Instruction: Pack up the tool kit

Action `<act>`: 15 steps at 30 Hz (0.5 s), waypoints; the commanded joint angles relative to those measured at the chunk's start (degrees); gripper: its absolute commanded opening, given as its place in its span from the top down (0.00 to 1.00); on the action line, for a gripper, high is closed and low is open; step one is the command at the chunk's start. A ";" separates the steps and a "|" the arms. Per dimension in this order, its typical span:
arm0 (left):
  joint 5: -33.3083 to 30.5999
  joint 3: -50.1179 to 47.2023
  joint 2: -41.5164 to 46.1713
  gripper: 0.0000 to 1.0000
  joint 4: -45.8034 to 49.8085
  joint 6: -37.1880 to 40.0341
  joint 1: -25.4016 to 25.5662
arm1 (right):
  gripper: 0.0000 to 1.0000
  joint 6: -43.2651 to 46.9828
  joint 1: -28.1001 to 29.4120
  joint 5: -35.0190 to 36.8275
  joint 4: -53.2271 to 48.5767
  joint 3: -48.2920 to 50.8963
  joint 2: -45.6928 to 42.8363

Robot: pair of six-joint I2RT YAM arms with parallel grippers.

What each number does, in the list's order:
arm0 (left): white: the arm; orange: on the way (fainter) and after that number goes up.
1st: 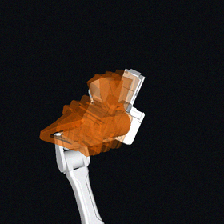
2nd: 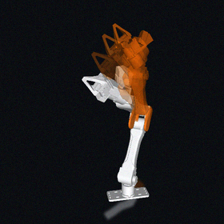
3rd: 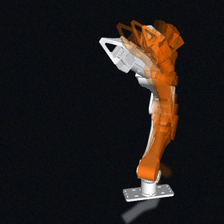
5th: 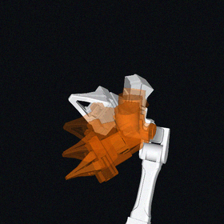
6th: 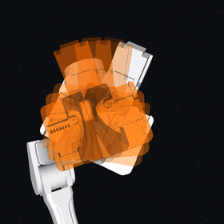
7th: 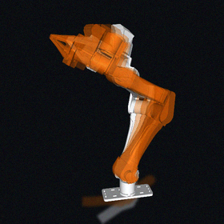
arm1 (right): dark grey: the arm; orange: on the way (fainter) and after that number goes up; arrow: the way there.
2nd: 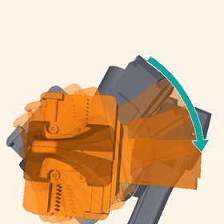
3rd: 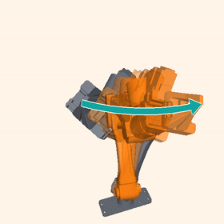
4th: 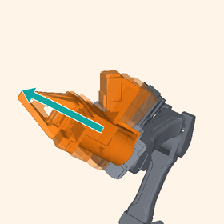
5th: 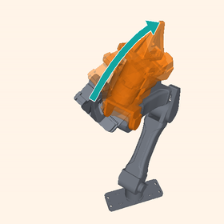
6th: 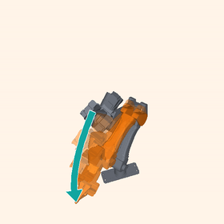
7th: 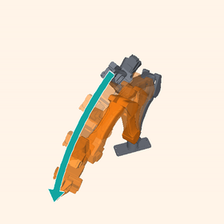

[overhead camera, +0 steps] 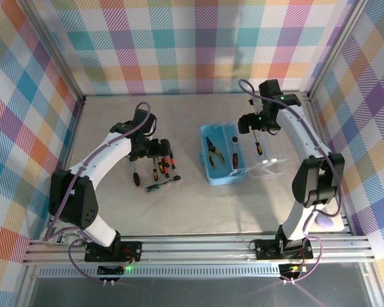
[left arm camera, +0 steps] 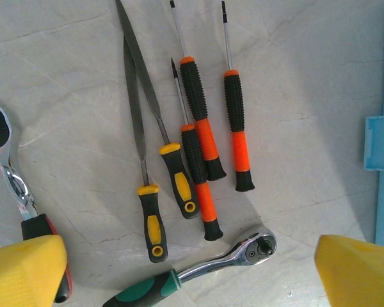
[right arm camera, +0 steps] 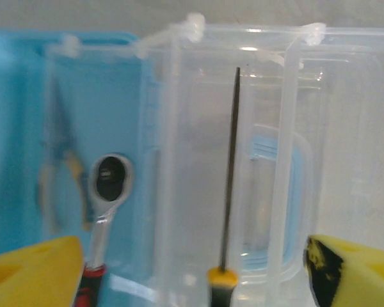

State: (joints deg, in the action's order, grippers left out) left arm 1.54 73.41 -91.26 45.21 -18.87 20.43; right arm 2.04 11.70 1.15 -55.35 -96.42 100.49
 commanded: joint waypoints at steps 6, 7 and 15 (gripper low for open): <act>-1.43 -3.55 -2.35 0.26 -2.70 -4.37 3.30 | 0.01 -1.59 4.79 -10.96 2.75 6.43 -12.01; -1.54 -3.09 -3.28 0.28 -3.20 -4.93 4.03 | 0.01 -1.68 5.20 -11.31 2.84 7.25 -12.59; -1.98 6.91 -15.18 0.45 -4.15 -6.96 6.64 | 0.01 -3.87 5.99 -12.80 7.96 15.28 -16.87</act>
State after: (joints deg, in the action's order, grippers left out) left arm 0.47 76.14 -103.68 41.60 -24.64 26.98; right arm -0.23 17.65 -9.74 -50.19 -82.19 85.03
